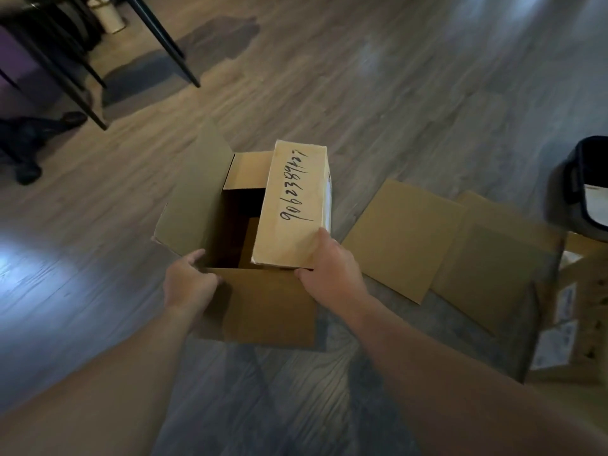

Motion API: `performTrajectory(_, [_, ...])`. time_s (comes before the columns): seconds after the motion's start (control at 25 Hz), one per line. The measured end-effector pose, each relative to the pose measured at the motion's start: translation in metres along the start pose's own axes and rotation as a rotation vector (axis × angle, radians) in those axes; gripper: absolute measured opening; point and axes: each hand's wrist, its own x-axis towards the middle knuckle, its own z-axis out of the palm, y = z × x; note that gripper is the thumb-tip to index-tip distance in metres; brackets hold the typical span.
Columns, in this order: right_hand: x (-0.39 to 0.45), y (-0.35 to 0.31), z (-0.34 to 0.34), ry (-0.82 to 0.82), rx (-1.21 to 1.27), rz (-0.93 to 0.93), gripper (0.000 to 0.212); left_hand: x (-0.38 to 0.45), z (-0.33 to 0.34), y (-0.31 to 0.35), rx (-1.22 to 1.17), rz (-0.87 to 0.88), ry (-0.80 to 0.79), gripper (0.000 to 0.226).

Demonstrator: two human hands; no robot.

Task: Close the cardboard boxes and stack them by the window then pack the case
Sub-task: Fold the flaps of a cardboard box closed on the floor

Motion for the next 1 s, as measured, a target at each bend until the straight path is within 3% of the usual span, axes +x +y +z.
performTrajectory(0.16, [-0.016, -0.020, 0.030, -0.045, -0.088, 0.021, 0.036, 0.018, -0.003, 0.000, 0.203, -0.028, 0.046, 0.061])
performTrajectory(0.28, [-0.038, -0.028, 0.056, -0.146, -0.123, -0.011, 0.043, 0.022, 0.002, 0.012, 0.313, -0.091, 0.103, 0.048])
performTrajectory(0.4, [-0.033, -0.027, 0.053, -0.163, -0.094, -0.017, 0.041, 0.022, 0.001, 0.004, 0.237, -0.254, 0.222, 0.041])
performTrajectory(0.52, [-0.015, -0.020, 0.034, -0.126, -0.032, -0.050, 0.046, 0.017, 0.001, -0.007, 0.067, -0.279, 0.228, 0.028])
performTrajectory(0.6, [-0.003, -0.015, 0.025, -0.148, -0.116, -0.107, 0.072, 0.013, 0.000, -0.004, 0.022, -0.249, 0.198, 0.037])
performTrajectory(0.72, [0.008, -0.014, 0.024, -0.118, -0.161, -0.187, 0.067, 0.013, -0.001, 0.001, 0.034, -0.244, 0.145, 0.055])
performTrajectory(0.84, [0.011, -0.012, 0.020, -0.091, -0.191, -0.201, 0.062, 0.019, 0.004, -0.002, 0.012, -0.248, 0.147, 0.038])
performTrajectory(1.0, [0.014, -0.002, -0.004, -0.079, -0.286, -0.170, 0.073, 0.025, 0.007, 0.008, -0.030, -0.258, 0.103, 0.014])
